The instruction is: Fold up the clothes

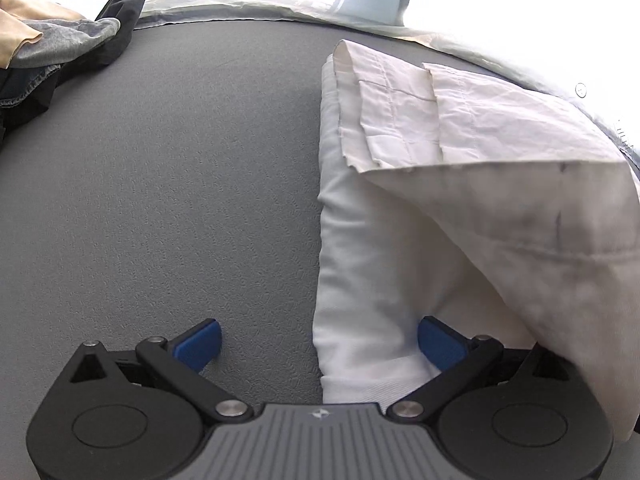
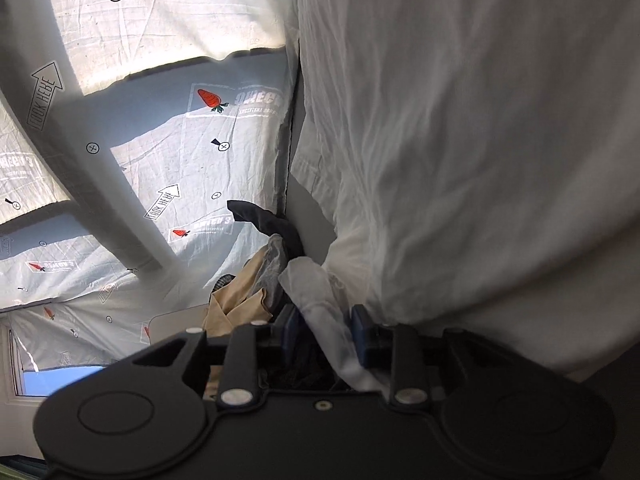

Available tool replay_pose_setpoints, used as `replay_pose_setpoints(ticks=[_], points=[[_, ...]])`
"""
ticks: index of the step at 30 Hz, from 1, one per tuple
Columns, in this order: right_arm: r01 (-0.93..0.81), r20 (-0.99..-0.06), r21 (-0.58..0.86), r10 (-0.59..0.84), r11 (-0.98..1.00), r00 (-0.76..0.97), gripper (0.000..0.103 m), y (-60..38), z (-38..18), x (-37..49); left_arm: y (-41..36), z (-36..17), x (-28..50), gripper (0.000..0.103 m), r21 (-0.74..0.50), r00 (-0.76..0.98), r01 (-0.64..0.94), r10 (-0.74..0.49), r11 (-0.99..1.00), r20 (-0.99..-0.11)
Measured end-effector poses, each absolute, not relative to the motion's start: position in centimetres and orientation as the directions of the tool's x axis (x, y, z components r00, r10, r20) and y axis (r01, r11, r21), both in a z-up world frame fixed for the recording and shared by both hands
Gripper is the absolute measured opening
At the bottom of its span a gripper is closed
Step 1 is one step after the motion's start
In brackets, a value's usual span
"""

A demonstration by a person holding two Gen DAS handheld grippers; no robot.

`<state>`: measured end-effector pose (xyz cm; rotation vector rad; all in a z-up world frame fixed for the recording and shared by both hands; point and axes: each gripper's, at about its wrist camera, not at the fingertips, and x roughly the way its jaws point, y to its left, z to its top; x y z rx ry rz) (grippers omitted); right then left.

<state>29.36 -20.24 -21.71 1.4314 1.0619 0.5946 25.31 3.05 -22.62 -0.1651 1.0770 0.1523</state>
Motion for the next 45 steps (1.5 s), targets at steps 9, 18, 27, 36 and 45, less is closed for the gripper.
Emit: replay_pose_setpoints(ticks=[9,18,27,36,45], points=[[0.198,-0.170,0.978,0.807,0.067,0.566,0.054,-23.3,-20.0,29.8,6.1,-22.1,24.3,0.103,-0.162,0.454,-0.283,-0.016,0.945,-0.891],[0.136,-0.435,0.826,0.465,0.547,0.771,0.078,-30.3,-16.6,28.2,10.4,-18.2,21.5,0.102,-0.172,0.537,-0.478,0.132,0.861,-0.833],[0.103,-0.666,0.109,-0.005,0.989,0.746,0.100,-28.4,-17.9,26.7,5.3,-16.5,24.6,0.076,-0.208,0.670,-0.194,-0.025,0.959,-0.742],[0.012,-0.680,0.018,0.004,1.000,0.733,0.103,-27.2,-20.2,26.2,0.3,-19.6,28.7,0.045,-0.168,0.619,0.009,-0.137,0.986,-0.773],[0.044,-0.688,0.113,0.046,0.993,0.724,0.103,-28.1,-20.7,25.9,-0.3,-19.8,28.3,0.021,-0.146,0.650,0.044,-0.139,0.988,-0.747]])
